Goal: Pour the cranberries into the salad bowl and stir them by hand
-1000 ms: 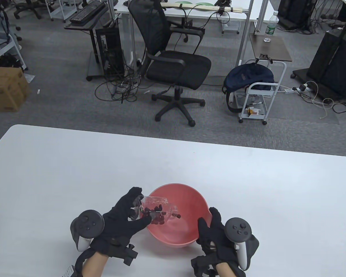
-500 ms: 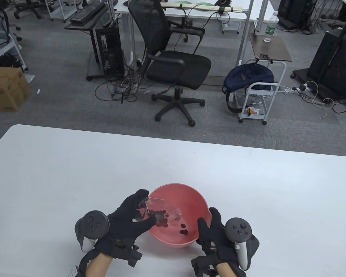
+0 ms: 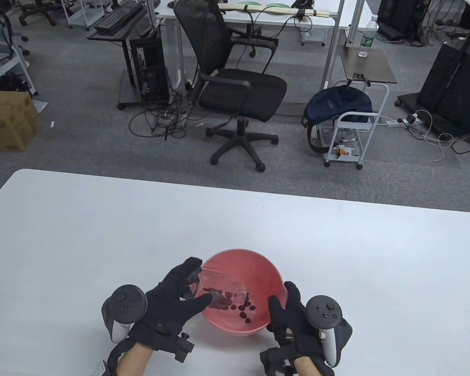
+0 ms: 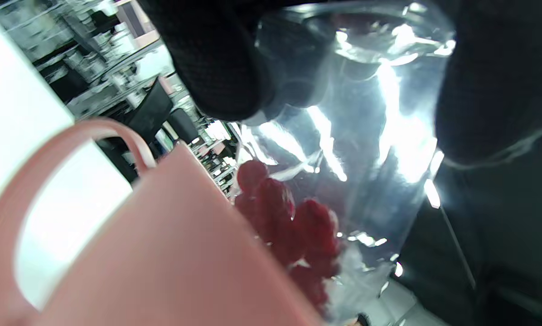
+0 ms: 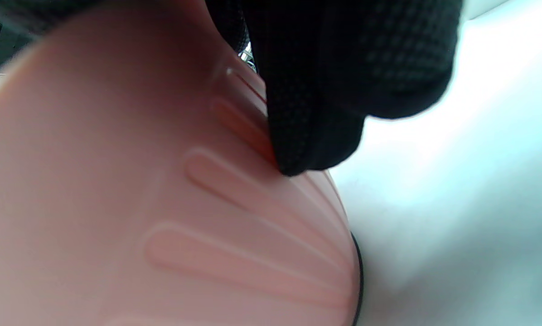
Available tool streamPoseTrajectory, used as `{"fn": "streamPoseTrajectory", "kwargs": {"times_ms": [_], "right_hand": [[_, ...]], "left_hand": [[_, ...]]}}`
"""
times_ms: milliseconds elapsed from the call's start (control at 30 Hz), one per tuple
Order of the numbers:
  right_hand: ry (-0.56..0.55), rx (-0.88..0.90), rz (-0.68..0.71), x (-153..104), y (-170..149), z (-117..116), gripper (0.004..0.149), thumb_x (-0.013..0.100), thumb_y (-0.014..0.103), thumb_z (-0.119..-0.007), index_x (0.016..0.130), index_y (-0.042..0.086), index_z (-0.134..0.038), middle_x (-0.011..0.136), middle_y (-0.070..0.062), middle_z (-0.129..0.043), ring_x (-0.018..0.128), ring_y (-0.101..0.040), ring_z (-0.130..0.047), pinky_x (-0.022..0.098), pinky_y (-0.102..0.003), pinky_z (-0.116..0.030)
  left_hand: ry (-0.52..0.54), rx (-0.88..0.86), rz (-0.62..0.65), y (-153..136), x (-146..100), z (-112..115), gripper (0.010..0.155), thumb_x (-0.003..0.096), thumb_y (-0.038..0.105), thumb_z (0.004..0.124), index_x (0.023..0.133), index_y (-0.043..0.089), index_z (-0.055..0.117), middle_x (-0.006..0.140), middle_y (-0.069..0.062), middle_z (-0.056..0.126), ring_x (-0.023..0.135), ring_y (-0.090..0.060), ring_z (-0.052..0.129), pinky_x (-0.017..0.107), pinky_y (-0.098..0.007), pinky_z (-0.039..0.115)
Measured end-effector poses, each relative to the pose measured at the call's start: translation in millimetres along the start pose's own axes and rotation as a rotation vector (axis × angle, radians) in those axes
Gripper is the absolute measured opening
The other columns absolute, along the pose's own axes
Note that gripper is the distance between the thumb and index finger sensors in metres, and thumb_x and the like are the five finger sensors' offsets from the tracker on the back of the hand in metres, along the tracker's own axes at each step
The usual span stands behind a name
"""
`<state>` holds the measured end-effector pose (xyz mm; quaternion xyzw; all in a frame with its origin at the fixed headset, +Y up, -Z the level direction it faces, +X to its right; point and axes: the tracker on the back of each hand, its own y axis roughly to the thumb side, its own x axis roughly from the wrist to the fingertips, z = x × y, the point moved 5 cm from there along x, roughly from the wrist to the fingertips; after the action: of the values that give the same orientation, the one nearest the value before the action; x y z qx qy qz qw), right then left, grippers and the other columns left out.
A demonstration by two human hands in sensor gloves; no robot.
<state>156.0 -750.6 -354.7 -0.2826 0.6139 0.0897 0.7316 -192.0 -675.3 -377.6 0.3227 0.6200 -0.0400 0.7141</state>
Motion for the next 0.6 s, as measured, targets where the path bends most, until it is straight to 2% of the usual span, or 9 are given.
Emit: {"fn": "streamPoseTrajectory", "kwargs": {"times_ms": [100, 167, 300, 367, 400, 433, 500, 567, 600], "right_hand": [[0.000, 0.000, 0.001, 0, 0, 0, 0.070, 0.050, 0.058, -0.074, 0.104, 0.025, -0.046, 0.101, -0.012, -0.076, 0.038, -0.020, -0.103, 0.021, -0.023, -0.092], [0.001, 0.000, 0.001, 0, 0, 0, 0.069, 0.050, 0.058, -0.074, 0.104, 0.025, -0.046, 0.101, -0.013, -0.076, 0.038, -0.020, -0.103, 0.021, -0.023, -0.092], [0.001, -0.001, 0.001, 0, 0, 0, 0.070, 0.050, 0.059, -0.074, 0.104, 0.025, -0.046, 0.101, -0.012, -0.076, 0.039, -0.020, -0.103, 0.021, -0.023, -0.092], [0.002, -0.001, 0.002, 0, 0, 0, 0.070, 0.050, 0.059, -0.074, 0.104, 0.025, -0.046, 0.101, -0.012, -0.076, 0.038, -0.020, -0.103, 0.021, -0.023, -0.092], [0.002, -0.001, 0.002, 0, 0, 0, 0.070, 0.050, 0.059, -0.074, 0.104, 0.025, -0.046, 0.101, -0.012, -0.076, 0.038, -0.020, -0.103, 0.021, -0.023, -0.092], [0.002, -0.003, 0.002, 0, 0, 0, 0.070, 0.050, 0.059, -0.074, 0.104, 0.025, -0.046, 0.101, -0.012, -0.076, 0.038, -0.020, -0.103, 0.021, -0.023, -0.092], [0.002, -0.003, 0.003, 0, 0, 0, 0.070, 0.050, 0.059, -0.074, 0.104, 0.025, -0.046, 0.101, -0.012, -0.076, 0.038, -0.020, -0.103, 0.021, -0.023, -0.092], [0.002, -0.002, 0.003, 0, 0, 0, 0.070, 0.050, 0.059, -0.074, 0.104, 0.025, -0.046, 0.101, -0.012, -0.076, 0.038, -0.020, -0.103, 0.021, -0.023, -0.092], [0.002, -0.002, 0.003, 0, 0, 0, 0.070, 0.050, 0.059, -0.074, 0.104, 0.025, -0.046, 0.101, -0.013, -0.076, 0.039, -0.020, -0.103, 0.021, -0.023, -0.092]], "left_hand": [[0.015, -0.160, -0.064, -6, -2, 4, 0.085, 0.0355, 0.064, 0.106, 0.107, 0.044, 0.065, 0.109, 0.002, 0.080, 0.088, -0.029, 0.094, 0.060, -0.029, 0.090], [0.045, 0.121, -0.021, 2, -2, -2, 0.084, 0.0356, 0.067, 0.103, 0.106, 0.046, 0.063, 0.109, 0.005, 0.080, 0.088, -0.025, 0.095, 0.060, -0.026, 0.091], [-0.047, -0.270, -0.060, -1, -3, 10, 0.084, 0.0363, 0.064, 0.105, 0.107, 0.044, 0.064, 0.110, 0.003, 0.079, 0.089, -0.028, 0.094, 0.060, -0.029, 0.090], [0.019, 0.024, -0.028, 0, -2, 3, 0.084, 0.0350, 0.066, 0.104, 0.106, 0.046, 0.064, 0.109, 0.005, 0.080, 0.088, -0.026, 0.095, 0.060, -0.027, 0.091], [-0.016, 0.043, -0.003, 0, 0, 3, 0.084, 0.0358, 0.070, 0.102, 0.106, 0.048, 0.062, 0.109, 0.007, 0.080, 0.089, -0.023, 0.095, 0.061, -0.024, 0.091], [-0.052, -0.088, -0.019, -4, 0, 6, 0.084, 0.0364, 0.069, 0.102, 0.107, 0.047, 0.062, 0.110, 0.007, 0.080, 0.089, -0.023, 0.094, 0.061, -0.025, 0.091], [-0.012, -0.250, -0.078, -7, -3, 7, 0.084, 0.0359, 0.063, 0.106, 0.106, 0.045, 0.065, 0.110, 0.003, 0.079, 0.089, -0.028, 0.094, 0.061, -0.030, 0.090], [0.015, 0.005, -0.013, 0, -1, 0, 0.084, 0.0352, 0.067, 0.104, 0.106, 0.047, 0.063, 0.109, 0.006, 0.080, 0.089, -0.024, 0.095, 0.061, -0.026, 0.091], [-0.034, -0.015, 0.013, -1, 0, 2, 0.084, 0.0362, 0.070, 0.102, 0.107, 0.048, 0.062, 0.110, 0.008, 0.080, 0.089, -0.022, 0.095, 0.061, -0.024, 0.092]]}}
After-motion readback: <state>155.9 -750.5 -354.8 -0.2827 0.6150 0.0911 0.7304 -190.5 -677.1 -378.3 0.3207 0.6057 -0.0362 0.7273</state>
